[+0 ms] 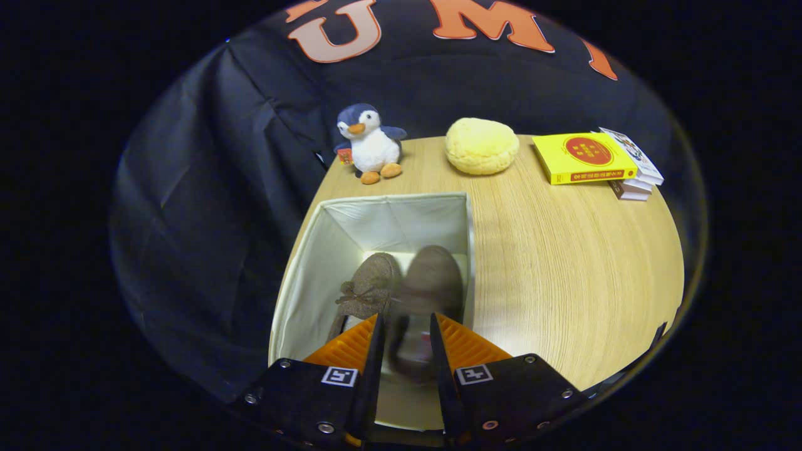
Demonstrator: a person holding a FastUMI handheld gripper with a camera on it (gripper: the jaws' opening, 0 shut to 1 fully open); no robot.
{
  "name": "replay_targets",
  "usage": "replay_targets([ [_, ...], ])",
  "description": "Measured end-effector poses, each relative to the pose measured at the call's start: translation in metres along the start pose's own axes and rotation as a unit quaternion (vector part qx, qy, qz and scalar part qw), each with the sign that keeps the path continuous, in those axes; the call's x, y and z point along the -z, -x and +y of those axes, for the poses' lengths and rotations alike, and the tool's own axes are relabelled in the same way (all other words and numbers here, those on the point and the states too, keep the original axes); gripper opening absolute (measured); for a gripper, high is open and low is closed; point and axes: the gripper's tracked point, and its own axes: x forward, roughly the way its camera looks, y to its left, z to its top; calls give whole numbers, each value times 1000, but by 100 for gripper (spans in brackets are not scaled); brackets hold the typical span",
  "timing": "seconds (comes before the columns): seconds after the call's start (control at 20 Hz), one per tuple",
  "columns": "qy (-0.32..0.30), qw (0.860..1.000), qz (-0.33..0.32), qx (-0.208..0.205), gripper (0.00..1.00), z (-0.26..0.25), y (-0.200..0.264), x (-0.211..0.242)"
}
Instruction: Open the storage box then place both shoes into the box .Put the left shoe in first, then the right shoe, with the right side of both shoes facing outward in a uniform manner.
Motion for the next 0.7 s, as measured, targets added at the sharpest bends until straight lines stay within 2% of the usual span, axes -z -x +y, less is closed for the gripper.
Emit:
replay_targets([
  [0.2,25,999,-42,-24,59,-6,29,-21],
  [0.4,57,993,-100,-17,65,-37,52,-44],
  [0.6,61,986,-157,-6,74,-76,80,-69],
  [0.7,60,982,-178,0,74,-98,94,-79],
])
